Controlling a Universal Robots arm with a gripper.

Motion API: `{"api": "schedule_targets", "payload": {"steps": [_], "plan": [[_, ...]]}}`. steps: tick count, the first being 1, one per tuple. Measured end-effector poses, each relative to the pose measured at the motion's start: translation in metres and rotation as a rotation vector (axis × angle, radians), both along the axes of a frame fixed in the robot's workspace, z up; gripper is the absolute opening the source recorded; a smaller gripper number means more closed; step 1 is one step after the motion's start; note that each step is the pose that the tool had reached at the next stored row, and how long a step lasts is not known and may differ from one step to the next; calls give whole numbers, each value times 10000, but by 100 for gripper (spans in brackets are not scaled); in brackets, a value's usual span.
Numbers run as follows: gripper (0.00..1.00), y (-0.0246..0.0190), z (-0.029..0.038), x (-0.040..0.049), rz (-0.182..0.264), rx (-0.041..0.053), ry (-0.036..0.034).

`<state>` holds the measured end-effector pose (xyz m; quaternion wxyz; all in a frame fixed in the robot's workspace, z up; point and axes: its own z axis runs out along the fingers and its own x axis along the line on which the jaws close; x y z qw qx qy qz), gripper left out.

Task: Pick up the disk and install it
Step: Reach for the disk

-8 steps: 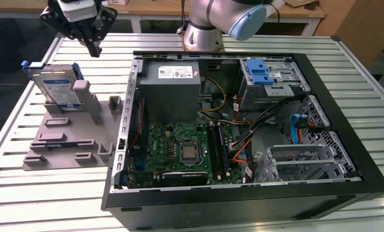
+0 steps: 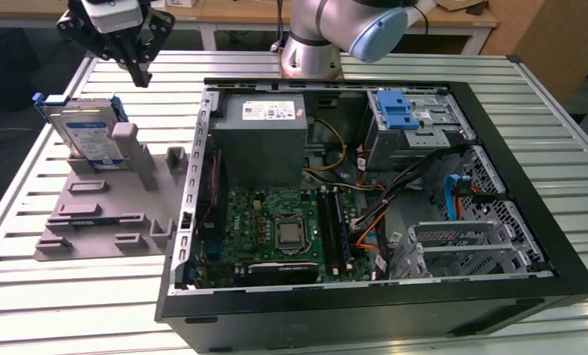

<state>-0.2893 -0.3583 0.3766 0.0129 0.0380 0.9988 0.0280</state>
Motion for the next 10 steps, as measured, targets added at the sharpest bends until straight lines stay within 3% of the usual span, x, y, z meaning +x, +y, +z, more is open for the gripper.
{"api": "schedule_targets", "payload": {"steps": [10], "plan": [[11, 21, -8, -74, 0, 0, 0]]}}
